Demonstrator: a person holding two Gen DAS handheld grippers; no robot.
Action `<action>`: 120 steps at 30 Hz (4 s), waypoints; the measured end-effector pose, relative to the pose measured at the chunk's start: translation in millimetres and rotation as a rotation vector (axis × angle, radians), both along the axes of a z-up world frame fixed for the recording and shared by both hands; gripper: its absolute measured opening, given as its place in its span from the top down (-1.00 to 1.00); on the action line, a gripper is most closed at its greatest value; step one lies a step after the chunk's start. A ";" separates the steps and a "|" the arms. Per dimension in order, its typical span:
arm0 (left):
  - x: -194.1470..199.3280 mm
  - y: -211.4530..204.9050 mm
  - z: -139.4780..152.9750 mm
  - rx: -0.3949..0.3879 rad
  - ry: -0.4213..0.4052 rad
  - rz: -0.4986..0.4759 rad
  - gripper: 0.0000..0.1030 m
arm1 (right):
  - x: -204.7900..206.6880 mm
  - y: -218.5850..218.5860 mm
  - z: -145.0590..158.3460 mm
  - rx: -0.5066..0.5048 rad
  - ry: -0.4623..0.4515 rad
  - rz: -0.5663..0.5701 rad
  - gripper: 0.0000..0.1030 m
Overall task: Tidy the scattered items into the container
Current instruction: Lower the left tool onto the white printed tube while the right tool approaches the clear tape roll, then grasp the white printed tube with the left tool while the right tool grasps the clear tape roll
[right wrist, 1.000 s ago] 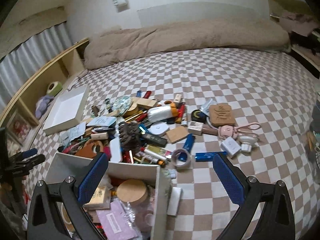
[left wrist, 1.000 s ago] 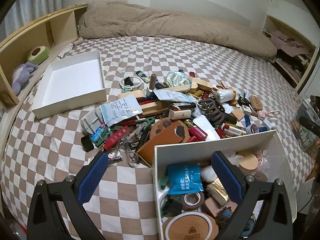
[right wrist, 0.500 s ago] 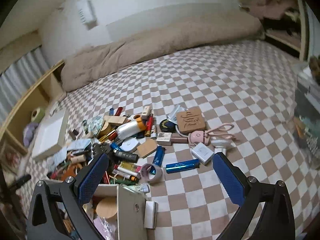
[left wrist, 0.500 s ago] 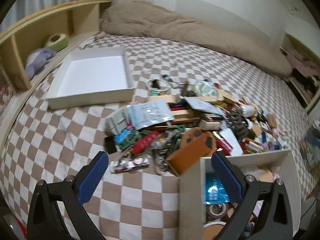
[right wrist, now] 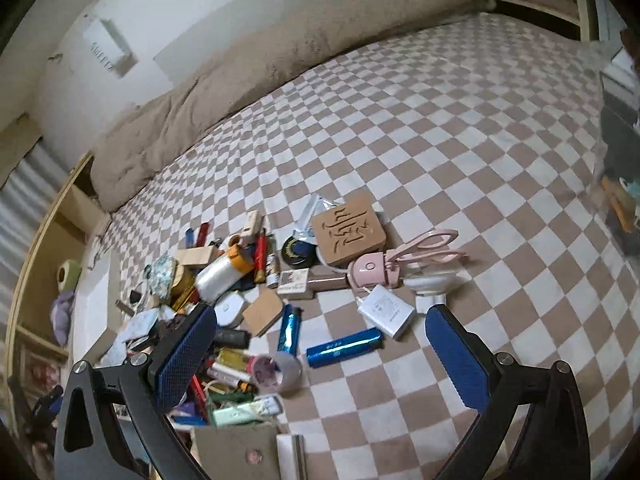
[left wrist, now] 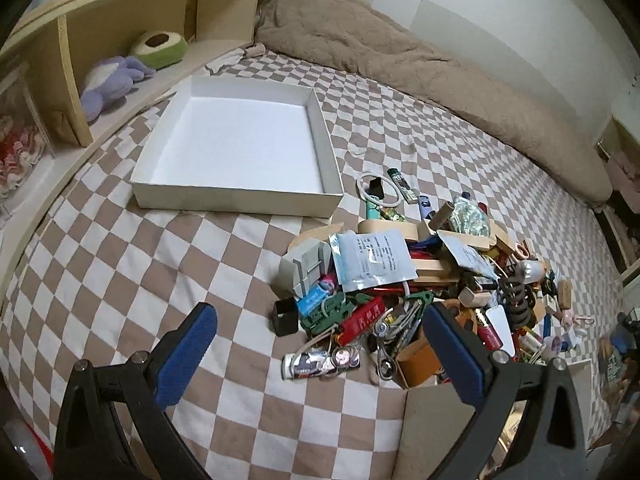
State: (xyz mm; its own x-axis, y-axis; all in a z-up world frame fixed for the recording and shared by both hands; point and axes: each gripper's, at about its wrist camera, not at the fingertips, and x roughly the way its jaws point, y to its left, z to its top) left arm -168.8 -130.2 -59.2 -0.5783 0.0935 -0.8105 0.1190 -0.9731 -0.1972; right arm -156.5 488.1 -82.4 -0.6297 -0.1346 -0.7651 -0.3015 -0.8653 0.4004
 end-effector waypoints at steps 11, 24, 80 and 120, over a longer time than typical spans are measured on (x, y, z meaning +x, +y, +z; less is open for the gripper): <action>-10.8 4.5 -71.2 0.076 -0.214 0.026 -1.00 | -19.3 -2.7 -50.9 0.195 -0.131 0.035 -1.00; -12.1 38.9 -120.4 -0.016 -0.362 0.054 -1.00 | -20.5 -10.2 -65.9 0.172 -0.184 0.067 -1.00; 5.3 -11.9 -119.7 -0.259 -0.362 0.062 -0.72 | -32.9 -41.7 -107.1 0.225 -0.371 0.278 -0.61; 15.4 -28.6 -110.4 -0.235 -0.322 0.040 -0.61 | -28.4 -23.0 -81.9 0.288 -0.310 0.290 0.87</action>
State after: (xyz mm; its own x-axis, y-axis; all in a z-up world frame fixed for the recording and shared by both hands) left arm -153.3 -158.8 -169.5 -0.2910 -0.1336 -0.9474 0.1766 -0.9807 0.0840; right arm -184.9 465.1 -164.3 -0.3355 -0.0263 -0.9417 -0.0989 -0.9931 0.0630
